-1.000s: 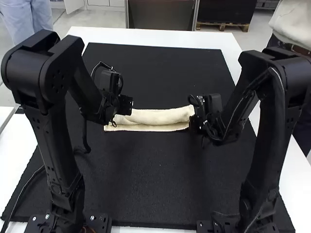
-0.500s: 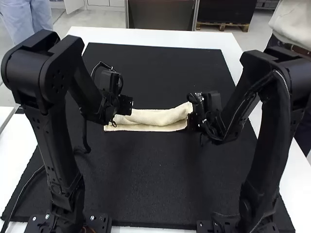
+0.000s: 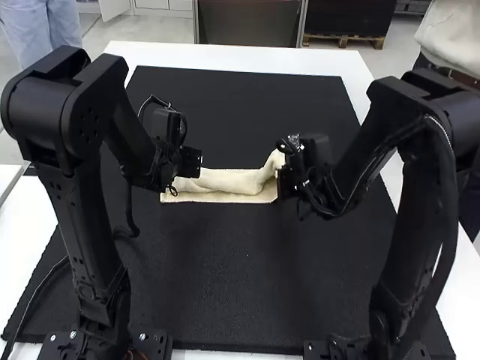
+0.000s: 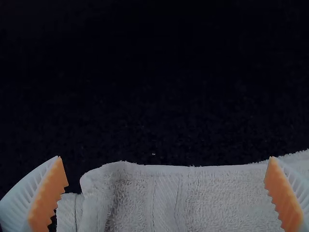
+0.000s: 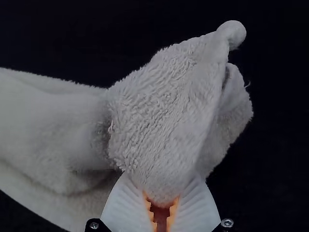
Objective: Fold the towel.
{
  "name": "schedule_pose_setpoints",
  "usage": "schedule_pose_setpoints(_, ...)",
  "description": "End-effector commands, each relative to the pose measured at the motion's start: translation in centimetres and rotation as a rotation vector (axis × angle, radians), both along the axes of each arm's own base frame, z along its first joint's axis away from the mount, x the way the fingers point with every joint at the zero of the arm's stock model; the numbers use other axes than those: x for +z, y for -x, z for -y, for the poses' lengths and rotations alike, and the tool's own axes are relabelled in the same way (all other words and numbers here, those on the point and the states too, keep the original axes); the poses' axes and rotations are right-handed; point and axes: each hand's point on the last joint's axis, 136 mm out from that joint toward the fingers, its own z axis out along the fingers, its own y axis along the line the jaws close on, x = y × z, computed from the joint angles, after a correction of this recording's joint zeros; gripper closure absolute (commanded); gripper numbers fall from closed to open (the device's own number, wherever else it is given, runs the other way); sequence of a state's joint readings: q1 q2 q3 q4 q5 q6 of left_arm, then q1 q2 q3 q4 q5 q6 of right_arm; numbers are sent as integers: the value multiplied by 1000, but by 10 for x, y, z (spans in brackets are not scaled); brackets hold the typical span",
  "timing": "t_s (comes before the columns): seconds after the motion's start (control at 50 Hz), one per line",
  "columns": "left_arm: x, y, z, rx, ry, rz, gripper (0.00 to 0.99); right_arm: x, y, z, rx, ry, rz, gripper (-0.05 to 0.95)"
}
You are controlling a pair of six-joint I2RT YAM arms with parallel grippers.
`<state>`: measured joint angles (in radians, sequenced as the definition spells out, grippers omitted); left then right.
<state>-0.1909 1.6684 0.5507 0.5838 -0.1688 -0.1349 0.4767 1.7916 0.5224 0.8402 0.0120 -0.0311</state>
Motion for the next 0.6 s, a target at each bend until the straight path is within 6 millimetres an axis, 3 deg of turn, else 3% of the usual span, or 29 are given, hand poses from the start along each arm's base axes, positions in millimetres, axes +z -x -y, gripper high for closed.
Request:
schedule_pose_setpoints(0.0, 8, -1, -3, 7, -6, 22, 38, 30, -5, -19, 34, -31, 73, 846)
schedule_pose_setpoints(0.26, 10, -2, -3, 7, -5, 29, 38, 36, -2, -36, 69, -42, 85, 846)
schedule_pose_setpoints(0.38, 10, -2, -2, 5, -8, 29, 38, 31, 0, -31, 60, -38, 71, 843)
schedule_pose_setpoints(0.58, 9, -1, 5, -14, -14, 28, 38, 17, 1, -6, 10, -23, 38, 843)
